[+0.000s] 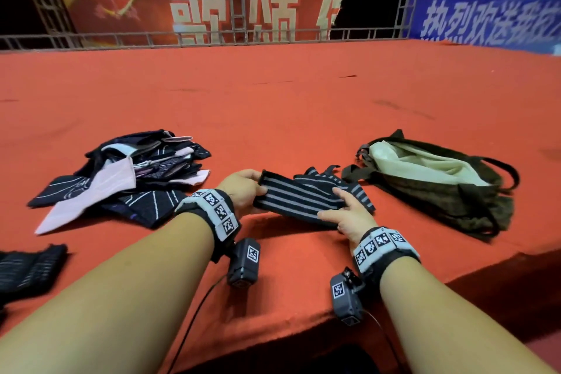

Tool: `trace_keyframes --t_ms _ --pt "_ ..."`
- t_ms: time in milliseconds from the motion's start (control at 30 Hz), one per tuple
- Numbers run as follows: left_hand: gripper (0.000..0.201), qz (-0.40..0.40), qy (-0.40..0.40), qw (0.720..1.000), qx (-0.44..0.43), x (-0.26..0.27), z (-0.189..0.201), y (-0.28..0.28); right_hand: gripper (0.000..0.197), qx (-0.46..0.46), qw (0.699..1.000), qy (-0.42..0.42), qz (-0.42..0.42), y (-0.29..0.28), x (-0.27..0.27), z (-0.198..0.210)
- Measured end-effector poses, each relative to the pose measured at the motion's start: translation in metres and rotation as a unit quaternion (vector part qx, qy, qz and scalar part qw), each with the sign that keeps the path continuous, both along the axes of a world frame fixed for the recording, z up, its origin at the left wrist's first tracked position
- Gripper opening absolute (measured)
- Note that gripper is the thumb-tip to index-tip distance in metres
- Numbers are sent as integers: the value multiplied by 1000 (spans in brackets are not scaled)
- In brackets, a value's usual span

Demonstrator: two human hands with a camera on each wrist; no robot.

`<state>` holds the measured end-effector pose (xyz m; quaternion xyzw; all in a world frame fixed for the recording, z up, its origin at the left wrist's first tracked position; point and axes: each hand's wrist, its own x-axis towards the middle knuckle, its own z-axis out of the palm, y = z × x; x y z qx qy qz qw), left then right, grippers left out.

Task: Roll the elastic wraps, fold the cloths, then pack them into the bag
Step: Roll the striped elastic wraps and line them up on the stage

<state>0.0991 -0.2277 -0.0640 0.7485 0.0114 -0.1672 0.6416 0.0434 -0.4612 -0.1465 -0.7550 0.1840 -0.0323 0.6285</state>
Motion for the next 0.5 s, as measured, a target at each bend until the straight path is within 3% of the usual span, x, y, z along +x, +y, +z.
trace_keyframes --t_ms 100,233,367,467,500 --pt "28 2 -26 999 -32 -11 20 9 95 -77 997 1 -8 8 -7 14" --pt "27 35 -58 995 -76 -24 51 23 96 -194 980 27 -32 21 -23 28" --pt "33 70 -83 990 -86 -40 82 53 82 -285 957 55 -27 47 -35 45" --pt "20 121 -83 984 -104 -58 99 88 77 -313 948 52 -2 70 -37 57" --pt "27 129 -81 982 -111 -63 102 102 78 -318 947 52 13 79 -37 61"
